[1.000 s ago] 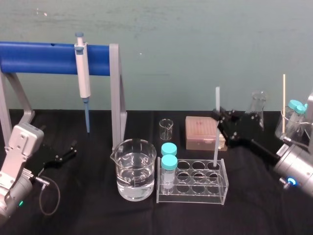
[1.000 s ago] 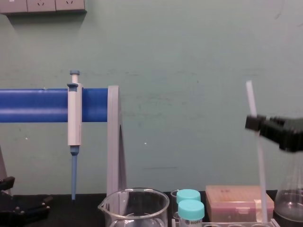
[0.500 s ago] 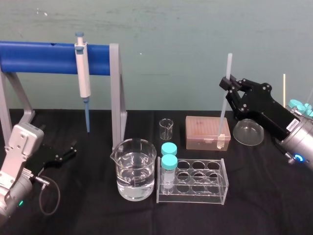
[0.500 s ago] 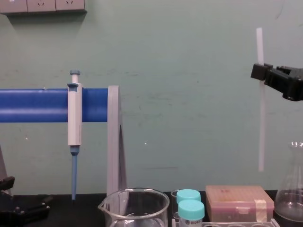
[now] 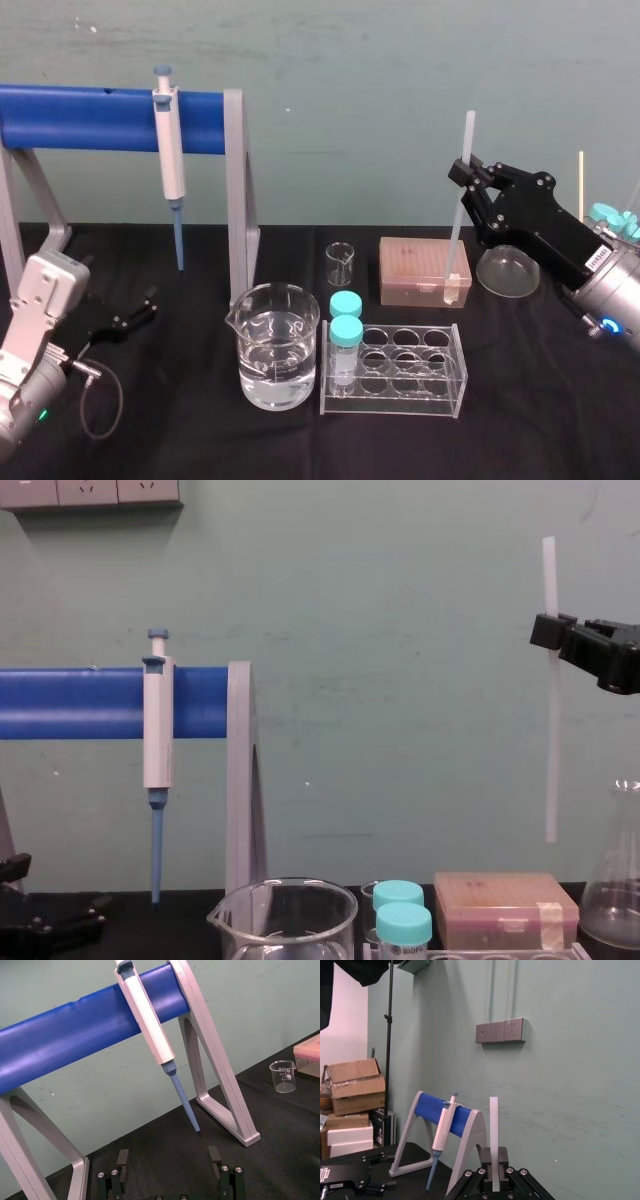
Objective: Pick up the stirring rod with one hand, then place it down.
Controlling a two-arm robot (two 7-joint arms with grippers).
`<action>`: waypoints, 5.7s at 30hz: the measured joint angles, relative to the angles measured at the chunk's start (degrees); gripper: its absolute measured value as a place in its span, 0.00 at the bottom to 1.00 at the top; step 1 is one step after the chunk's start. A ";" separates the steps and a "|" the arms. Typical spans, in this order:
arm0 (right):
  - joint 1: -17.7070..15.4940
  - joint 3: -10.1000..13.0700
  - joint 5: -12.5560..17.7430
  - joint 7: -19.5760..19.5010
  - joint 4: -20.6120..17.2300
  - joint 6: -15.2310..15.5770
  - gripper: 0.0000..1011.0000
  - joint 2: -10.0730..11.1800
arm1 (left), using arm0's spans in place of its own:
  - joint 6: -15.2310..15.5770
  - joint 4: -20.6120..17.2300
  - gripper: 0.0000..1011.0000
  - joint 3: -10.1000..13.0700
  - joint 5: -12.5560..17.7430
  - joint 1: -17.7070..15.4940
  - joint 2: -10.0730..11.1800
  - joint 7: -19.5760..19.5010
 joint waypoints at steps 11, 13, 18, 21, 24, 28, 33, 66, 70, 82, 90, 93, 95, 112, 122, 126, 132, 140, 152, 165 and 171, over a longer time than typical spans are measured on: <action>-0.57 0.08 -0.16 -0.03 -0.48 0.12 0.07 0.00 | 0.00 0.00 0.99 0.00 0.00 0.00 0.00 0.00; -0.66 0.11 -0.16 -0.03 -0.54 0.21 0.07 0.02 | 0.00 0.00 0.99 0.00 0.00 0.00 0.00 0.00; -0.87 0.18 -0.14 -0.03 -0.80 0.37 0.07 0.09 | 0.00 0.00 0.99 0.00 0.00 0.00 0.00 0.00; -0.90 0.18 -0.15 -0.04 -0.87 0.44 0.07 0.09 | 0.00 0.00 0.99 0.00 0.00 0.00 0.00 0.00; -0.93 0.15 -0.25 -0.09 -0.88 0.48 0.07 0.10 | 0.00 0.00 0.99 0.00 0.00 0.00 0.00 0.00; -0.93 0.06 -0.37 -0.14 -0.88 0.61 0.07 0.10 | 0.00 0.00 0.99 0.00 0.00 0.00 0.00 0.00; -0.75 -0.09 -0.40 -0.14 -0.64 0.66 0.07 0.00 | 0.00 0.00 0.99 0.00 0.00 0.00 0.00 0.00; 0.21 -0.93 -0.48 -0.09 0.94 1.02 0.07 -0.65 | 0.00 0.00 0.99 0.00 0.00 0.00 0.00 0.00; 0.21 -0.93 -0.47 -0.07 0.94 1.10 0.07 -0.61 | 0.00 0.00 0.99 0.00 0.00 0.00 0.00 0.00; 0.15 -0.90 0.57 1.64 1.81 0.39 0.07 -0.24 | 0.00 0.00 0.99 0.00 0.00 0.00 0.00 0.00; -0.93 -0.83 3.23 4.99 2.30 -0.15 0.07 1.34 | 0.00 0.00 0.99 0.00 0.00 0.00 0.00 0.00; -1.86 -0.81 3.88 5.45 2.10 0.15 0.07 2.19 | 0.00 0.00 0.99 0.00 0.00 0.00 0.00 0.00; -2.37 -0.82 4.18 5.59 2.02 0.42 0.07 2.58 | 0.00 0.00 0.99 0.00 0.00 0.00 0.00 0.00; -3.01 -3.21 2.30 5.17 6.51 -1.08 0.07 1.75 | 0.00 0.00 0.99 0.00 0.00 0.00 0.00 0.00; -2.05 -4.03 1.49 5.24 9.32 -1.12 0.07 0.46 | 0.00 0.00 0.99 0.00 0.00 0.00 0.00 0.00; -2.01 -4.26 1.30 5.00 10.05 -0.65 0.07 0.06 | 0.00 0.00 0.99 0.00 0.00 0.00 0.00 0.00; -1.89 -4.52 1.18 4.72 10.78 -0.27 0.07 -0.53 | 0.00 0.00 0.99 0.00 0.00 0.00 0.00 0.00; -1.43 -5.03 0.56 4.60 12.10 0.04 0.07 -1.07 | 0.00 0.00 0.99 0.00 0.00 0.00 0.00 0.00; -0.82 -5.71 -0.48 4.60 13.37 0.37 0.07 -1.41 | 0.00 0.00 0.99 0.00 0.00 0.00 0.00 0.00; -0.72 -6.21 -1.77 4.28 13.39 0.98 0.07 -1.15 | 0.00 0.00 0.99 0.00 0.00 0.00 0.00 0.00; -0.72 -6.19 -1.72 4.28 13.36 0.98 0.07 -1.14 | 0.00 0.00 0.99 0.00 0.00 0.00 0.00 0.00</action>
